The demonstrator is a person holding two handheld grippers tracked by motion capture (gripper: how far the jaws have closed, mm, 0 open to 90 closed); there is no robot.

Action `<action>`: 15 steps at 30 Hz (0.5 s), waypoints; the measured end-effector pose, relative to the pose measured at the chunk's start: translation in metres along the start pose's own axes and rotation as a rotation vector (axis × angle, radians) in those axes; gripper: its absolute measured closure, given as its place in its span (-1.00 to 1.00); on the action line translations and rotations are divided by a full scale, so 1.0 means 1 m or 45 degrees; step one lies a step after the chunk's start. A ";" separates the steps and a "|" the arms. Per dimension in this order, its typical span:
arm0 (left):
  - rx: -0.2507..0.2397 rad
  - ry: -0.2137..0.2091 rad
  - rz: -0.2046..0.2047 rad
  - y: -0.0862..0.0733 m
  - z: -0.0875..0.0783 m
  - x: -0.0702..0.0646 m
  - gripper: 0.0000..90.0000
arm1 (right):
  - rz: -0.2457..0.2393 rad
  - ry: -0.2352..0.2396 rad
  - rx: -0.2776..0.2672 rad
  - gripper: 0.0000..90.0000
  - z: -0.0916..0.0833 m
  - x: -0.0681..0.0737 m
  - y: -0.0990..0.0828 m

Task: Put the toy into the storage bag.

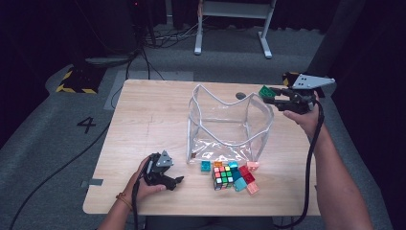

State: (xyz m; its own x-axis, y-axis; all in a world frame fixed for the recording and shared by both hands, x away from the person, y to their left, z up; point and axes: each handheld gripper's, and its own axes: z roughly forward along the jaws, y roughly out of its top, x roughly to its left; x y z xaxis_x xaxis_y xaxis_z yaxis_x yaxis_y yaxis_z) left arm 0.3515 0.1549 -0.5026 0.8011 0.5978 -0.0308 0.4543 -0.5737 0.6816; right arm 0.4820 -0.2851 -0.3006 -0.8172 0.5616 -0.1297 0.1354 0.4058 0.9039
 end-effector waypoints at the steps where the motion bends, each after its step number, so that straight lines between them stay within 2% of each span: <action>1: 0.000 0.000 0.000 0.000 0.000 0.000 -0.69 | -0.011 0.019 0.005 0.31 0.003 0.002 0.001; 2: 0.000 0.000 0.000 0.000 0.000 0.000 -0.69 | -0.011 0.019 0.005 0.31 0.003 0.002 0.001; 3: 0.000 -0.001 0.000 0.000 0.000 0.000 -0.69 | -0.022 0.053 0.013 0.31 0.008 0.007 0.003; 8: 0.000 0.000 0.000 0.000 0.000 0.000 -0.69 | -0.088 0.146 0.035 0.31 0.020 0.016 0.010; 12: 0.000 0.000 0.000 0.000 0.000 0.000 -0.69 | -0.124 0.228 0.084 0.31 0.031 0.022 0.012; 15: 0.002 0.000 0.002 0.000 0.000 0.000 -0.69 | -0.162 0.270 0.150 0.31 0.040 0.026 0.013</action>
State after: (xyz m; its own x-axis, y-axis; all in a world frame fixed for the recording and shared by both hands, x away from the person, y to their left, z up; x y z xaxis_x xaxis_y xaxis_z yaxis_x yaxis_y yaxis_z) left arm 0.3516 0.1551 -0.5025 0.8021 0.5965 -0.0298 0.4534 -0.5757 0.6804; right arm 0.4846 -0.2361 -0.3088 -0.9292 0.3421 -0.1399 0.0781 0.5516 0.8304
